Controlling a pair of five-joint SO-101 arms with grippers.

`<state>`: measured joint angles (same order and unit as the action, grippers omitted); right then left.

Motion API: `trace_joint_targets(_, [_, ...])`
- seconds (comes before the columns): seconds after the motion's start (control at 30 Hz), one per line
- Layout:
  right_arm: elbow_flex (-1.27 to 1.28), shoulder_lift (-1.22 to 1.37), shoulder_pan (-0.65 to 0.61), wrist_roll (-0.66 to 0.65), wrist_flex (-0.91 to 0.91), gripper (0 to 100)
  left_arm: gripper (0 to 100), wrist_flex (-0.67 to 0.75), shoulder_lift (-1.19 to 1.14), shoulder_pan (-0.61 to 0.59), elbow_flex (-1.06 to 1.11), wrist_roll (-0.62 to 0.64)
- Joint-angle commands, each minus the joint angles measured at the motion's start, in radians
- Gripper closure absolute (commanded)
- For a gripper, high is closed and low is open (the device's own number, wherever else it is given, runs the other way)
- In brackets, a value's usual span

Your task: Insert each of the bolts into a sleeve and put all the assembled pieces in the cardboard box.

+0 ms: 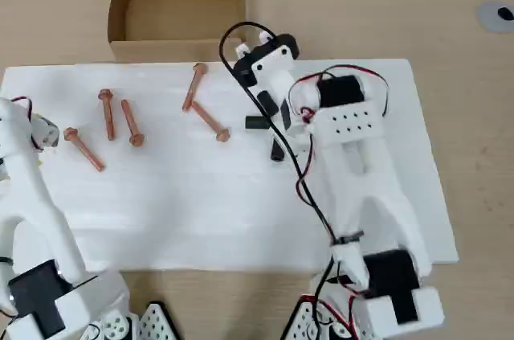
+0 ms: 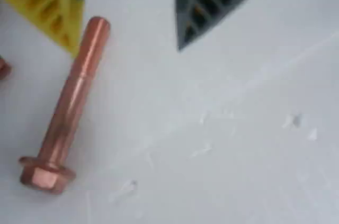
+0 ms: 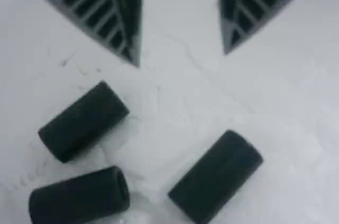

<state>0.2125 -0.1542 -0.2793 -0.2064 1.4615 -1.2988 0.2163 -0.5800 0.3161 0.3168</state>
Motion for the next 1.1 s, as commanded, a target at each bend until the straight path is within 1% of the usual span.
trace_joint_targets(0.0, [-0.088, 0.045, -0.015, -0.008, 0.006, 86.2, 86, 0.068, 0.004, 0.052, 0.025, 0.003])
trace_joint_targets(0.17, [-0.127, 0.107, -0.012, -0.008, 0.009, 86.2, 86, 0.150, -0.002, 0.064, 0.089, 0.021])
trace_joint_targets(0.27, [-0.128, 0.122, -0.012, -0.008, 0.009, 86.2, 86, 0.170, -0.068, 0.064, 0.083, 0.018])
trace_joint_targets(0.47, [-0.128, 0.131, -0.012, -0.008, 0.002, 86.1, 86, 0.173, -0.318, 0.066, -0.049, 0.014])
trace_joint_targets(0.53, [-0.131, 0.131, -0.012, -0.008, 0.002, 86.1, 86, 0.172, -0.394, 0.080, -0.101, -0.011])
trace_joint_targets(0.63, [-0.131, 0.131, -0.012, -0.008, 0.002, 86.1, 86, 0.172, -0.469, 0.115, -0.155, -0.018])
trace_joint_targets(0.73, [-0.131, 0.131, -0.010, -0.008, 0.002, 86.1, 86, 0.164, -0.487, 0.147, -0.170, -0.014])
trace_joint_targets(0.87, [-0.128, 0.131, -0.010, -0.008, 0.002, 86.1, 86, 0.054, -0.452, 0.160, -0.226, -0.014])
trace_joint_targets(1.07, [-0.127, 0.131, -0.010, -0.008, 0.002, 86.1, 86, -0.150, -0.375, 0.161, -0.379, -0.018])
